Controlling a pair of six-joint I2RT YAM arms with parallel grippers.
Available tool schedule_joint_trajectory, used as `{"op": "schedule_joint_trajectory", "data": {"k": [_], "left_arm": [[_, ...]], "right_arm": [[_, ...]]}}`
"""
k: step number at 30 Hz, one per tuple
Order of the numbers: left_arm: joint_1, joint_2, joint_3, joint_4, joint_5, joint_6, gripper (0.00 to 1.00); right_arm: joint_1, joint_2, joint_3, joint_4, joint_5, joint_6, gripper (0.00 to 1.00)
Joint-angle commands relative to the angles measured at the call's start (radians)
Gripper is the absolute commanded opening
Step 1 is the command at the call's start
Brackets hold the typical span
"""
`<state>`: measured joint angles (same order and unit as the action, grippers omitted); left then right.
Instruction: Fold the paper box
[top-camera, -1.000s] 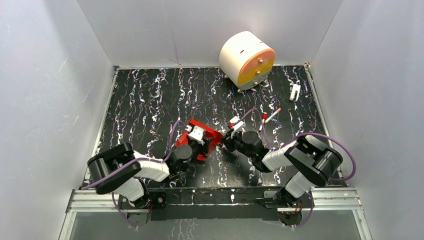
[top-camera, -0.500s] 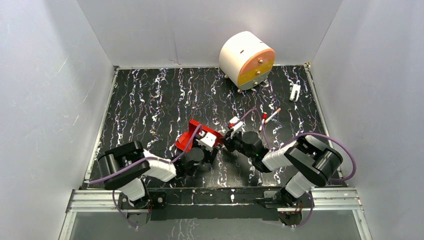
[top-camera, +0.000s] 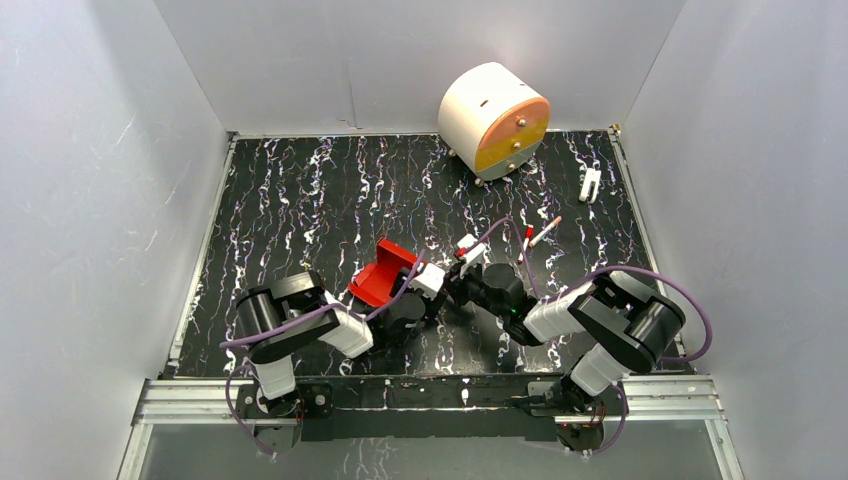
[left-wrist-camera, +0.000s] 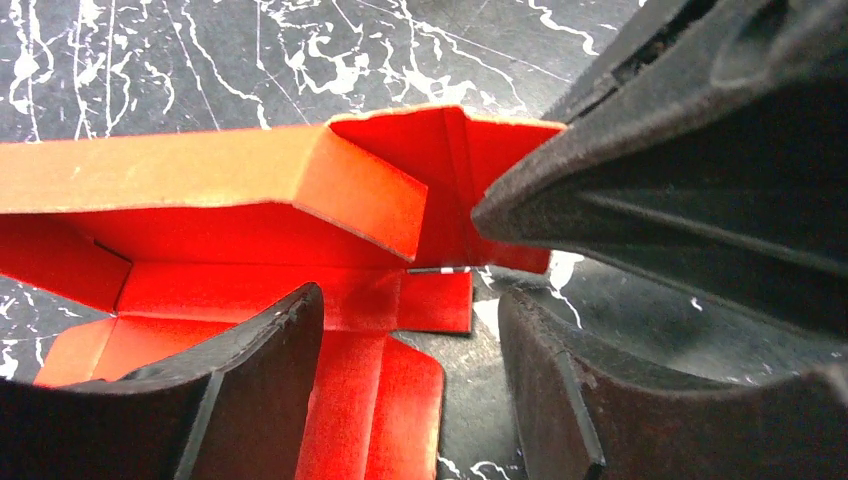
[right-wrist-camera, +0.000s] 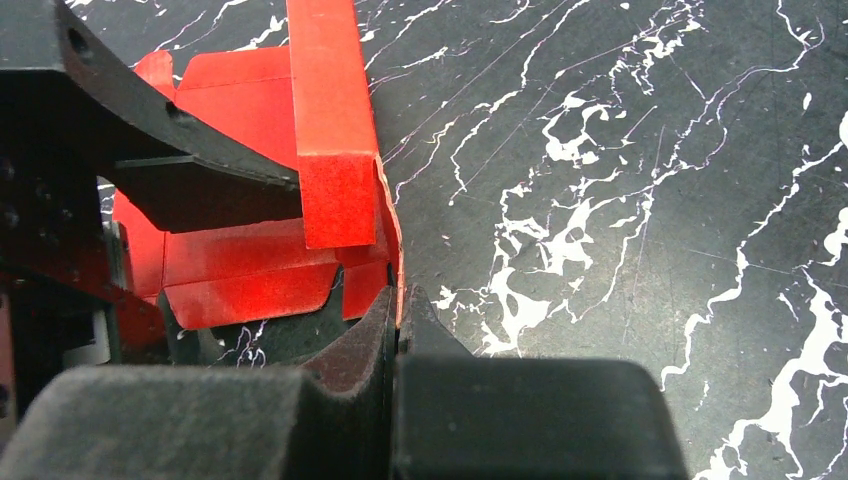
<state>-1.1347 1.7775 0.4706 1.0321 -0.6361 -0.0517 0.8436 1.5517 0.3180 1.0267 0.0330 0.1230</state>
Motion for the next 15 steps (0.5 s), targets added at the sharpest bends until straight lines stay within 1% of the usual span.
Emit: {"op": "schedule_joint_trajectory", "data": {"k": [1,4,9,12,15], "left_arm": [[0.000,0.020,0.034,0.028,-0.107,0.028,0.60],[0.016,0.006,0.026,0.026,-0.101,0.005,0.53],[0.059,-0.047,-0.004,0.025,-0.048,-0.056,0.36],[0.085,-0.082,-0.027,0.023,0.008,-0.106,0.31],[0.133,-0.111,-0.053,0.014,0.096,-0.177,0.28]], "right_arm": [[0.008,-0.024,0.022,0.032,-0.007,-0.020,0.00],[0.010,-0.032,0.016,0.032,-0.006,-0.021,0.00],[0.010,-0.028,0.016,0.032,-0.007,-0.023,0.00],[0.010,-0.028,0.017,0.032,-0.011,-0.024,0.00],[0.010,-0.030,0.016,0.034,-0.012,-0.024,0.00]]}}
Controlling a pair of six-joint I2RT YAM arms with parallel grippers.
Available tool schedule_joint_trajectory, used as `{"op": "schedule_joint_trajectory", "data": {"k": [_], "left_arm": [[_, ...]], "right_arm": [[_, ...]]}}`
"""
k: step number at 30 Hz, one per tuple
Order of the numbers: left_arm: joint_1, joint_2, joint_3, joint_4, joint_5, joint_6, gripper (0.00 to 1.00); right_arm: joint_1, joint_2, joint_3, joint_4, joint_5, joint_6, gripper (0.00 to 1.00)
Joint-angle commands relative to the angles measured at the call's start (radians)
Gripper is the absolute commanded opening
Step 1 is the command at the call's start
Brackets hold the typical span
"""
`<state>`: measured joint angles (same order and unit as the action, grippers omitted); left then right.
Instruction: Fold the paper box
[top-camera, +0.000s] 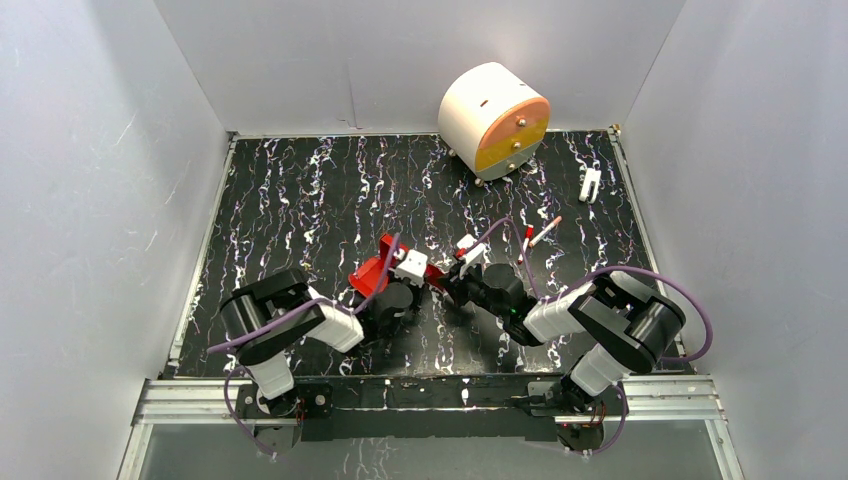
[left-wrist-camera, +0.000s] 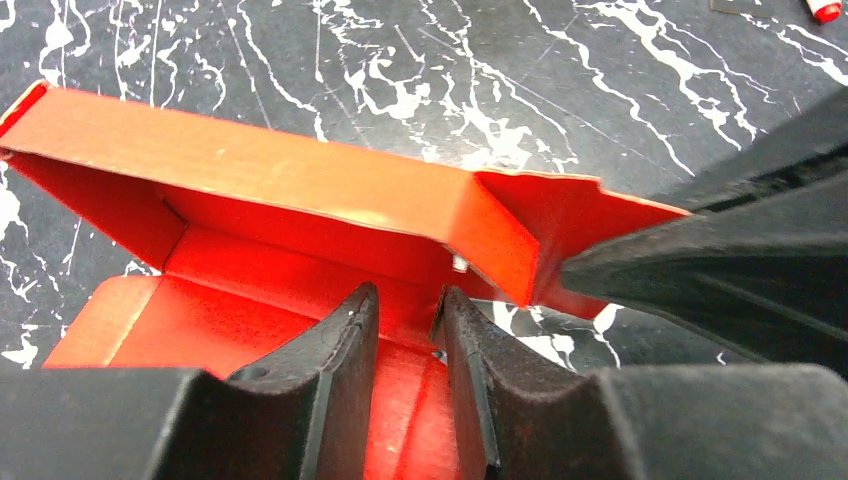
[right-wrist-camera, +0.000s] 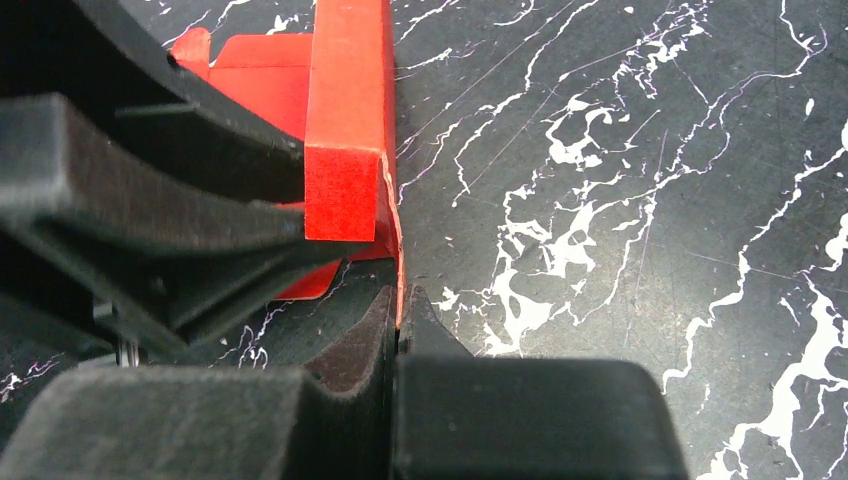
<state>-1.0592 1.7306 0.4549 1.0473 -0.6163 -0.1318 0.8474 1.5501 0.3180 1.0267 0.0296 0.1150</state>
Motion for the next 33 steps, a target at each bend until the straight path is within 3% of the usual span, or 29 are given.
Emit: {"op": "schedule_joint_trajectory", "data": {"k": [1,13,22,26,33], "left_arm": [[0.072,-0.070,-0.044,-0.006,0.099,-0.121,0.28],[0.106,-0.063,-0.060,-0.010,0.187,-0.196,0.25],[0.122,-0.058,-0.063,0.015,0.230,-0.214,0.13],[0.132,-0.064,-0.078,0.019,0.241,-0.213,0.07],[0.149,-0.080,-0.098,0.031,0.266,-0.217,0.00]], "right_arm": [[0.007,-0.027,0.015,0.036,-0.008,-0.015,0.00],[0.007,-0.013,0.016,0.072,-0.017,-0.014,0.04],[0.006,-0.039,-0.013,0.123,-0.023,-0.025,0.20],[0.005,-0.064,-0.023,0.129,-0.091,-0.046,0.32],[-0.043,-0.123,0.004,0.012,-0.202,-0.096,0.40]]}}
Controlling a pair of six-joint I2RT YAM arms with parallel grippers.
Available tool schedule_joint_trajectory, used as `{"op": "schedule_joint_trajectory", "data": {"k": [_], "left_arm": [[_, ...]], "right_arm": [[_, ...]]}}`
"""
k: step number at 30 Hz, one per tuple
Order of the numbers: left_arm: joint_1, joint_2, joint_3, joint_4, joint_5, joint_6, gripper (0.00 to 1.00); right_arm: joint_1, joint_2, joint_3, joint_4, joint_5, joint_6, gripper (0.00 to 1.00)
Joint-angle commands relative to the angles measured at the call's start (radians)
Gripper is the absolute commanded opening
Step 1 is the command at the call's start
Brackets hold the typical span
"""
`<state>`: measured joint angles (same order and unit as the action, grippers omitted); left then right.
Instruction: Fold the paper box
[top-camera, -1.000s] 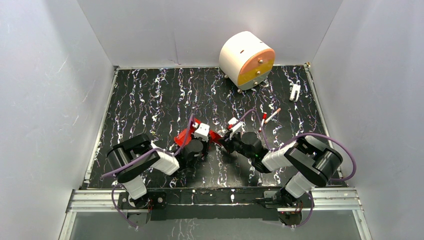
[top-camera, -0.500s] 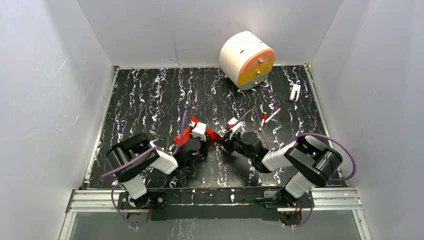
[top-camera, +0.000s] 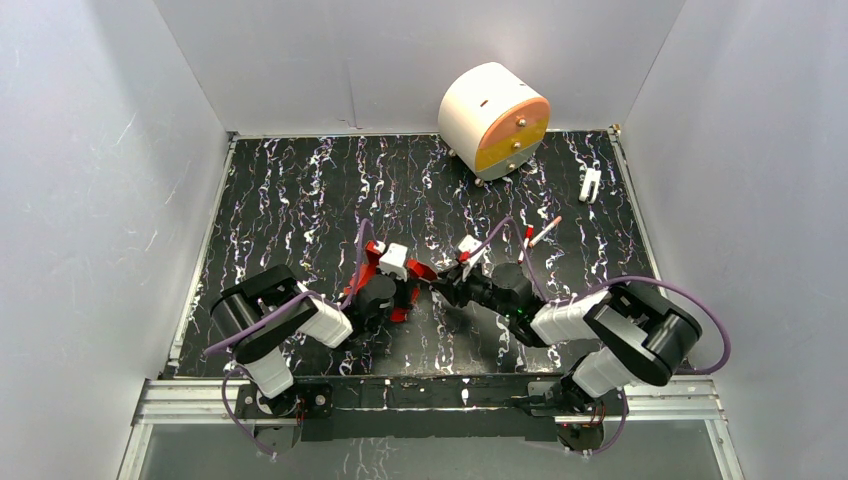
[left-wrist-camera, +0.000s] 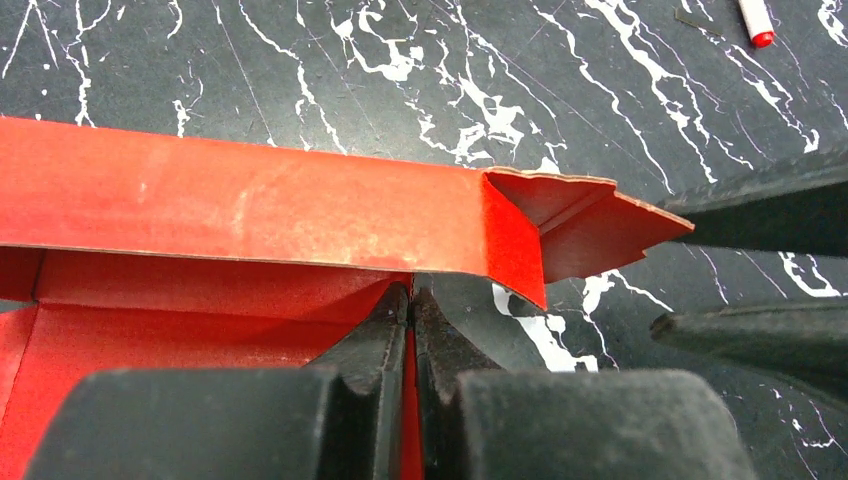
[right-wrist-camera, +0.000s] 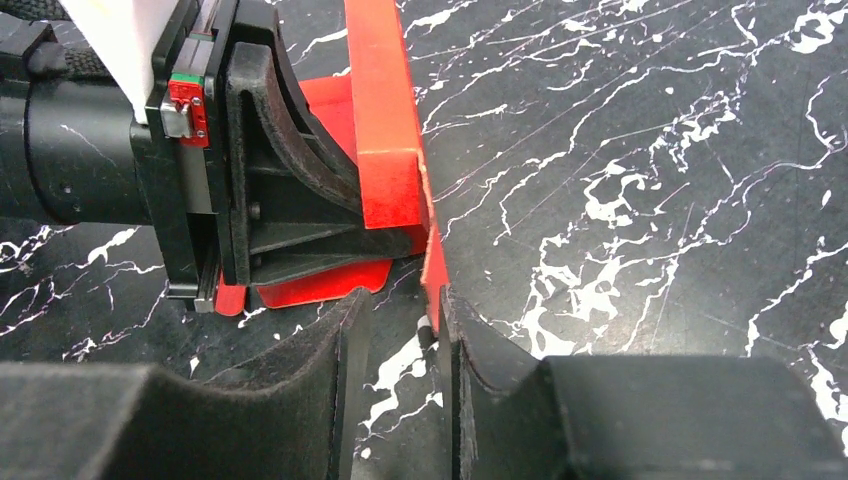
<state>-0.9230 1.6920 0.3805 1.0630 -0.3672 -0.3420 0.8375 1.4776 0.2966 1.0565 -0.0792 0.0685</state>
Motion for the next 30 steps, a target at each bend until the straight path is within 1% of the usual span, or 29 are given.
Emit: {"op": "schedule_joint_trajectory", "data": {"k": [1,7,10,14,21,25,30], "left_arm": [[0.016,-0.046,-0.028,0.017,0.020,-0.008,0.00],[0.033,-0.068,-0.037,0.027,0.044,-0.020,0.00],[0.038,-0.064,-0.037,0.030,0.057,-0.022,0.00],[0.045,-0.064,-0.037,0.035,0.077,-0.025,0.00],[0.053,-0.066,-0.037,0.036,0.092,-0.026,0.00],[0.055,-0.058,-0.034,0.036,0.103,-0.027,0.00],[0.055,-0.056,-0.027,0.037,0.119,-0.028,0.00]], "right_arm": [[-0.050,-0.060,0.026,-0.026,-0.121,-0.050,0.40],[-0.165,-0.115,0.070,-0.141,-0.270,-0.066,0.43],[-0.194,-0.077,0.109,-0.196,-0.287,-0.126,0.43],[-0.195,0.016,0.169,-0.207,-0.376,-0.145,0.43],[-0.175,0.148,0.230,-0.131,-0.470,-0.130,0.43],[-0.150,0.201,0.246,-0.103,-0.478,-0.130,0.43],[-0.131,0.227,0.243,-0.051,-0.470,-0.111,0.43]]}}
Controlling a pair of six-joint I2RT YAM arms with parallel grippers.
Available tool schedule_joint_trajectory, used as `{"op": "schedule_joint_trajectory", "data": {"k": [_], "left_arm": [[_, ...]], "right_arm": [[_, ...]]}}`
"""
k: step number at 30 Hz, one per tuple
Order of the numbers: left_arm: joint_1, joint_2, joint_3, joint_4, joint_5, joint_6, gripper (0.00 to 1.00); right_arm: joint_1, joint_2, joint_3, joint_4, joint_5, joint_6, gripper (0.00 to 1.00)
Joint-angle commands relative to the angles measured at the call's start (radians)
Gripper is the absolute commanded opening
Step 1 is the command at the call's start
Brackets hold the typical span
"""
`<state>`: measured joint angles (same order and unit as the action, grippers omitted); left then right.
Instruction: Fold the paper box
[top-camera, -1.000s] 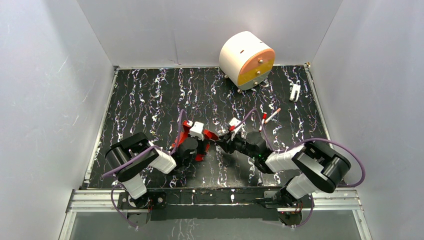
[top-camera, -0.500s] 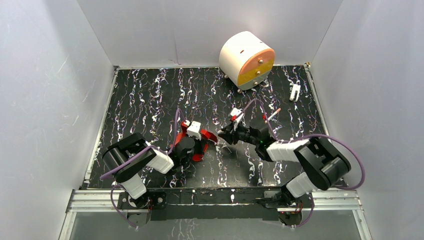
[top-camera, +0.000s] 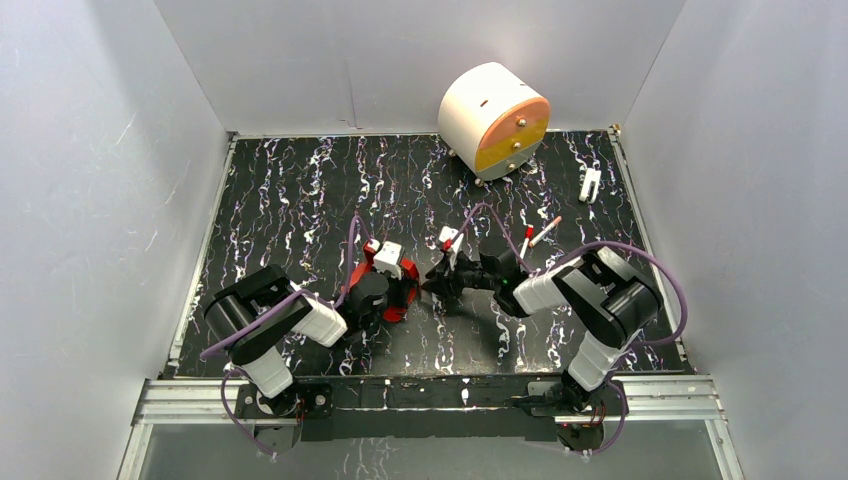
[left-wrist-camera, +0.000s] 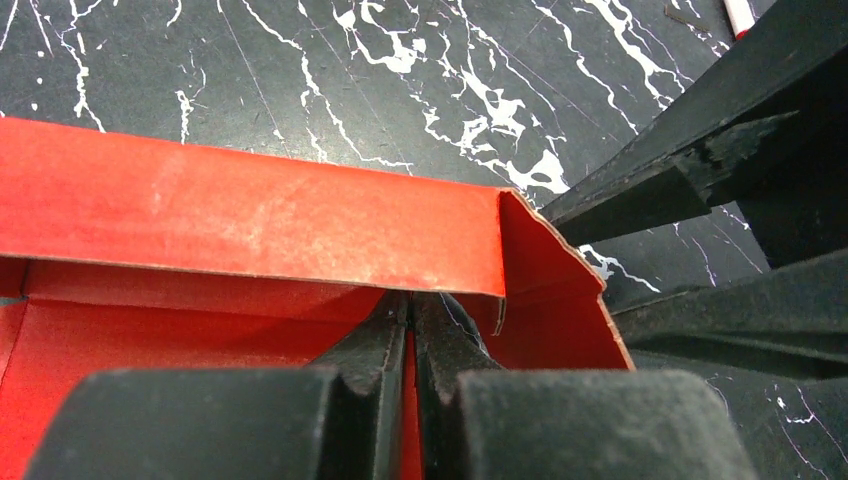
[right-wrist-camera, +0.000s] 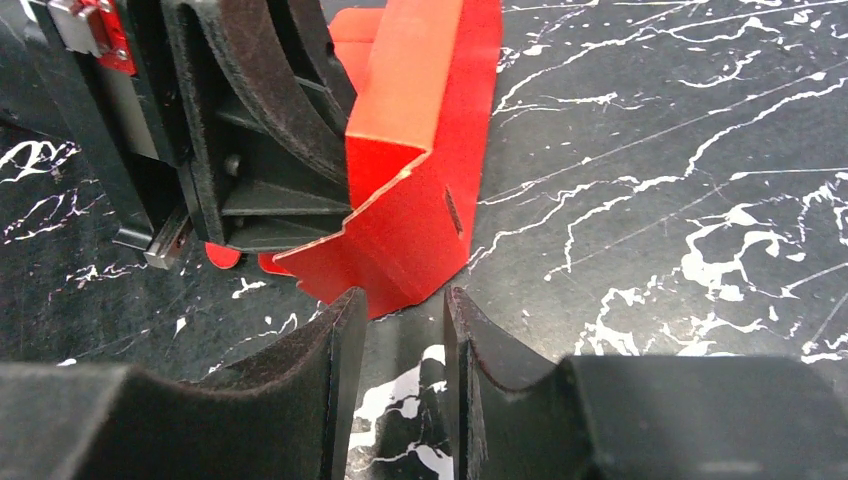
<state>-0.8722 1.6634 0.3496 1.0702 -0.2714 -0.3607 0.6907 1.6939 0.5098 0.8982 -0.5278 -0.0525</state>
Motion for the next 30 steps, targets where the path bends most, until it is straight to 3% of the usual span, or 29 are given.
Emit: {"op": "schedule_joint_trajectory", "data": {"k": [1,8,15,30], "left_arm": [[0.005,-0.027,0.006,0.029,0.028,-0.010,0.00],[0.006,-0.057,-0.007,0.030,0.037,-0.026,0.00],[0.014,-0.141,-0.042,0.019,0.047,-0.061,0.19],[0.023,-0.341,-0.099,-0.176,0.079,-0.150,0.43]], "right_arm": [[0.020,0.018,0.029,0.120,-0.011,0.014,0.43],[0.025,0.068,0.015,0.231,0.059,0.031,0.43],[0.025,0.088,0.021,0.235,0.042,0.034,0.43],[0.027,0.085,0.008,0.250,0.049,0.035,0.43]]}}
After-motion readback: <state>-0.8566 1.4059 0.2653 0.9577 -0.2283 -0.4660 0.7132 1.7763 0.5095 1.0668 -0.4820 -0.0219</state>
